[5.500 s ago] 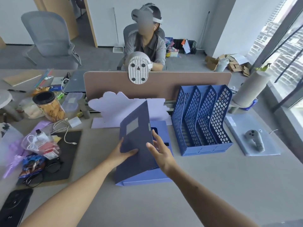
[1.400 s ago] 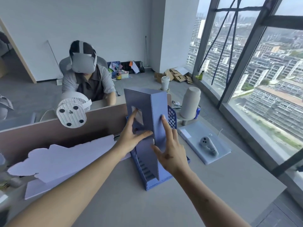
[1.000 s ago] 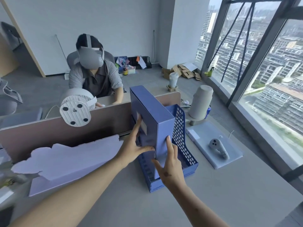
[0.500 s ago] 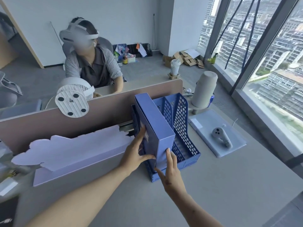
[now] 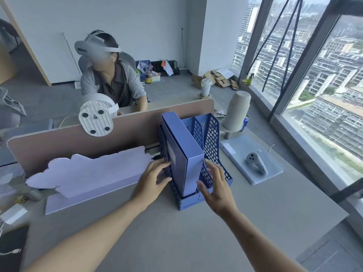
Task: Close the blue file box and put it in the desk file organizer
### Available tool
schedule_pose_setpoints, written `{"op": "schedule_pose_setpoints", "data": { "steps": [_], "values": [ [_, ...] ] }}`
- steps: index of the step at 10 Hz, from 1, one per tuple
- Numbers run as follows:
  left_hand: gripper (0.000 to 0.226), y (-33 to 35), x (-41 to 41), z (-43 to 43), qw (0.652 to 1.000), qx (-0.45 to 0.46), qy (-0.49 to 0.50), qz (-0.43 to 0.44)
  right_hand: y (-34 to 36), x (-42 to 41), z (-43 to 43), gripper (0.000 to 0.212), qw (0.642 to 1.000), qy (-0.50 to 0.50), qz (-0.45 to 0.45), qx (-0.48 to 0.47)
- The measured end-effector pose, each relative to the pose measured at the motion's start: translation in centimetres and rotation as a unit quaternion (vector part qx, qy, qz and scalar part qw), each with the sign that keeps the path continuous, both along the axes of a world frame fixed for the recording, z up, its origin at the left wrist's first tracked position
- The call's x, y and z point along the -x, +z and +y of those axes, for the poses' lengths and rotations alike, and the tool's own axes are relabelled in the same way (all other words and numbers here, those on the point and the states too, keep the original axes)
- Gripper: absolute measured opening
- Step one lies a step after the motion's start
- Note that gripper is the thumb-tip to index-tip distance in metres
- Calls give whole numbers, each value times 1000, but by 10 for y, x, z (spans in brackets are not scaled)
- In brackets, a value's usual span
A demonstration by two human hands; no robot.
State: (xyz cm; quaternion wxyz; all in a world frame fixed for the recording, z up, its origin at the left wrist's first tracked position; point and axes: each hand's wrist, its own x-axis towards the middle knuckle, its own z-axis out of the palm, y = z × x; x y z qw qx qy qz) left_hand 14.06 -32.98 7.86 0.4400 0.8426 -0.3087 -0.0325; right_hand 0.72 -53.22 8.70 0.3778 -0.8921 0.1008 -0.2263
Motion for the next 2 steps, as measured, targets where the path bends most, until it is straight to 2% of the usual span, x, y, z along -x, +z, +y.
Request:
{"op": "schedule_pose_setpoints", "data": {
  "steps": [1,2],
  "values": [
    [35,12,14,30,997,-34,28,-66,71,2,-4,45,998,6,-52,-28],
    [28,11,27,54,992,-61,64,-88,136,15,1,33,988,30,-119,-92]
  ]
}}
